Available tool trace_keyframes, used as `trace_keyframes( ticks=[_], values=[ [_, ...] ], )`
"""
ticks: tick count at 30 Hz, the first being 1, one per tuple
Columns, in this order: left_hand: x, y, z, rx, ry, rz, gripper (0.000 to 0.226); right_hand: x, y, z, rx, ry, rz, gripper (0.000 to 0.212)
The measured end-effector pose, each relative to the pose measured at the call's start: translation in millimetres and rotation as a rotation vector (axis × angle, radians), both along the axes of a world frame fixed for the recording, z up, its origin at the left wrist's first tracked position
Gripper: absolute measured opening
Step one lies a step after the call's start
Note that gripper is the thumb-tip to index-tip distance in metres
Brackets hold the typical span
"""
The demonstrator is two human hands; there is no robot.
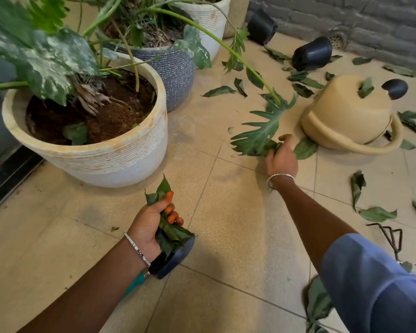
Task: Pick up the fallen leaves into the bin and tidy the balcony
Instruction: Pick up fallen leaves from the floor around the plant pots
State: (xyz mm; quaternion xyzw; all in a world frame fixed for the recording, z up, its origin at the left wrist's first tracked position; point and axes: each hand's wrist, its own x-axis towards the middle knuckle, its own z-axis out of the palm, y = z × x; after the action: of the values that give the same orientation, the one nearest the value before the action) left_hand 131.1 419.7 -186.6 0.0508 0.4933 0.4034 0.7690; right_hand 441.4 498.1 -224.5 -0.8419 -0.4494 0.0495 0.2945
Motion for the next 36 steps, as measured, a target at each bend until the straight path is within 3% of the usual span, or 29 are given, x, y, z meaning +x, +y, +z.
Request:
trace_keyframes(
  ticks=[9, 18, 24, 27, 30, 33, 36],
  values=[
    [7.3, 0.6, -4.0, -0.006, 0.042, -0.054, 0.009, 18.3, 25.6, -12.0, -0.276, 0.152, 0.17, 0.058],
    [24.0, -4.0, -4.2, -0.026, 0.011, -0.088, 0.017, -3.1, 2.1, -22.8, -0.299, -0.093, 0.219, 0.029],
    [28.2, -14.1, 2.3, -0.025, 0.003, -0.085, 0.023, -5.7, -56.1, -15.3, -0.301, -0.162, 0.405, 0.022],
    [27.9, -20.4, 8.6, -0.018, 0.011, -0.08, 0.02, 9.1, -87.7, -5.5, -0.178, 0.066, 0.213, 0.021],
    [26.4, -24.5, 13.8, 0.002, 0.019, -0.08, 0.022, 11.5, -116.2, 8.4, -0.076, 0.585, -0.028, 0.02],
    [24.4, -27.9, 16.5, 0.019, 0.012, -0.08, 0.021, -7.0, -131.6, 29.9, 0.051, 1.042, -0.077, 0.013],
    [23.3, -30.8, 13.0, 0.018, 0.004, -0.079, 0.021, -28.2, -126.5, 37.1, 0.085, 1.257, -0.118, 0.004]
  ],
)
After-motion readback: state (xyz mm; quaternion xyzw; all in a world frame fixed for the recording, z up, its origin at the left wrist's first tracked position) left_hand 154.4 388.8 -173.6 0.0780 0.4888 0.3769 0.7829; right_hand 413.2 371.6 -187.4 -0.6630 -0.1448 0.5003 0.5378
